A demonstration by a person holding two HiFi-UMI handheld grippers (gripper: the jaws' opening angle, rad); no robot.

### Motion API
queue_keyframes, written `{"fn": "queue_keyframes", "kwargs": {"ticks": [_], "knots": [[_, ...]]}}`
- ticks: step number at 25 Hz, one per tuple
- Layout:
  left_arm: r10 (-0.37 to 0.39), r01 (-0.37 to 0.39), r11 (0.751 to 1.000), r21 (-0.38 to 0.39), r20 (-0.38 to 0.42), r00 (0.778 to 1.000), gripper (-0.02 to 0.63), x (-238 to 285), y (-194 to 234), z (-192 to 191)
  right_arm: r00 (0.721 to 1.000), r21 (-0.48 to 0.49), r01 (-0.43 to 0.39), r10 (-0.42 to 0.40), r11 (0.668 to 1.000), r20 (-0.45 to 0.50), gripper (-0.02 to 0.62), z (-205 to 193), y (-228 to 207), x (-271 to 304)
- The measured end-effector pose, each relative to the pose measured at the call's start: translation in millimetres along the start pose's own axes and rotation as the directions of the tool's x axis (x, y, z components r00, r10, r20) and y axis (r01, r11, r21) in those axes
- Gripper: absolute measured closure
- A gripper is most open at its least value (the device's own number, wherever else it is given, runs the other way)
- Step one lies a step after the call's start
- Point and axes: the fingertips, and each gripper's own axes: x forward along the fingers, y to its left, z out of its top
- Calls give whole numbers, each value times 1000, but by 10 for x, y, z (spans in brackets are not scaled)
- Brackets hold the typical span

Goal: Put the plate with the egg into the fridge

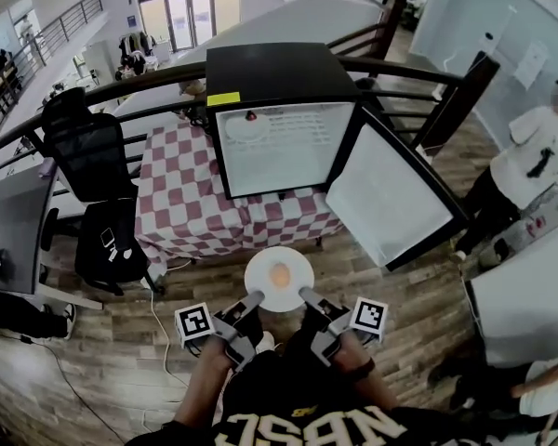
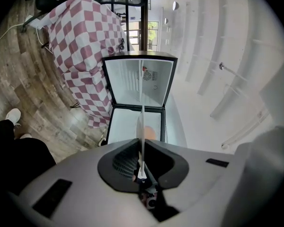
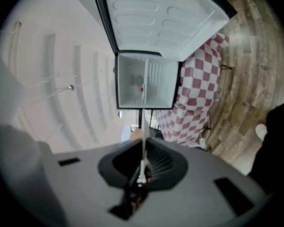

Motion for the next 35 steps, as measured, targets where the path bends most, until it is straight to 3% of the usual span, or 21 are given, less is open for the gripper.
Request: {"fn": "queue_keyframes", "kwargs": {"ticks": [11,20,30,35], "knots": [[30,-30,1000,8,-2,1000,572,873,-90,408,1000,13,-5,5,1000,27,565,898,45,343],[34,-35,999,19,58,998,572,1695,-186,738,1000,-63,-9,10,998,7,565,1781,172,639],[60,-58,998,-19,114,992,572,1993,-85,952,999,-11,-17,17,1000,-45,565,2104,110,885],[58,-55,998,-34,113,992,572,2093,-93,1128,1000,-2,-5,5,1000,-26,565,2211,114,1042]]}}
